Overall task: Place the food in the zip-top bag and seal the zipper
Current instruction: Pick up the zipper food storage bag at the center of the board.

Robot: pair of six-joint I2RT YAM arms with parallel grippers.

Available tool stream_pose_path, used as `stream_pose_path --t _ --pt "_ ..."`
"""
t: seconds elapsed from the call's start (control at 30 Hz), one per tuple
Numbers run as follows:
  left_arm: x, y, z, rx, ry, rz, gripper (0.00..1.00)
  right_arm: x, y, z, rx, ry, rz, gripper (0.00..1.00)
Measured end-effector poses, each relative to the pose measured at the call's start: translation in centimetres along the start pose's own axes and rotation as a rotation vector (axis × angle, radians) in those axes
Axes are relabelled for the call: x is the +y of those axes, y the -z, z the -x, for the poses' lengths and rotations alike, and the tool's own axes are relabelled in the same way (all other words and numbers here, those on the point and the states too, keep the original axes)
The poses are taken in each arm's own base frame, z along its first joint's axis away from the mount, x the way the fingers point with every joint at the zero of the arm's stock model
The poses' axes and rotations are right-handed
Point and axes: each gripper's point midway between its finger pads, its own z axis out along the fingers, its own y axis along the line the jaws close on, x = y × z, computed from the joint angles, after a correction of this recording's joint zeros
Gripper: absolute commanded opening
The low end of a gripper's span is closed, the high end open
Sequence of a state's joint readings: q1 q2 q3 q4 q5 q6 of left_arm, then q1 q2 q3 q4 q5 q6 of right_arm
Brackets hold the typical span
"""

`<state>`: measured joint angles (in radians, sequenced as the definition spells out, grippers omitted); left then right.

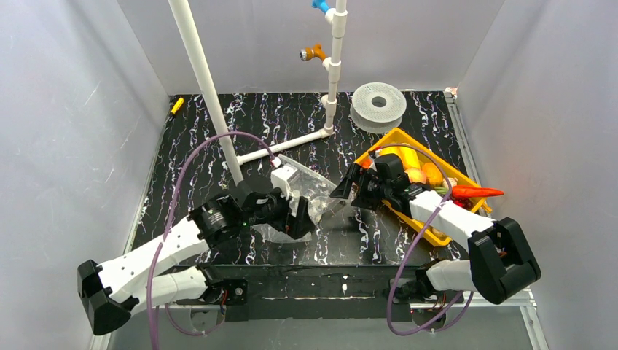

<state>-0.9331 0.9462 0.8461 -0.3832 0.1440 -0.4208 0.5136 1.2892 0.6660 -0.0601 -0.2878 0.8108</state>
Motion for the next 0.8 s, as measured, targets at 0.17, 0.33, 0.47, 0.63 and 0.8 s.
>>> stream_pose_path --t 0.17,0.33,0.47,0.63,0.8 --pt "1.0 1.5 3.5 -0.196 -0.028 0.079 0.98 -0.3 -0.8 1.1 -0.083 -0.003 0.016 0.94" --pt "1.2 2.2 5.9 -0.309 -0.076 0.112 0.98 -1.9 -2.6 1.3 -0.115 -0.029 0.001 0.85" --pt "0.9 0.9 6.3 -0.293 -0.112 0.127 0.98 -2.0 -3.9 1.6 -0.124 -0.030 0.022 0.76" --pt "-0.4 0.3 7.4 -0.283 -0.045 0.114 0.98 -1.3 -4.9 2.1 -0.141 0.006 0.073 0.57" --pt "-1.9 0.8 7.8 -0.293 0.064 0.052 0.98 -0.5 -5.5 2.0 -0.138 0.065 0.128 0.29"
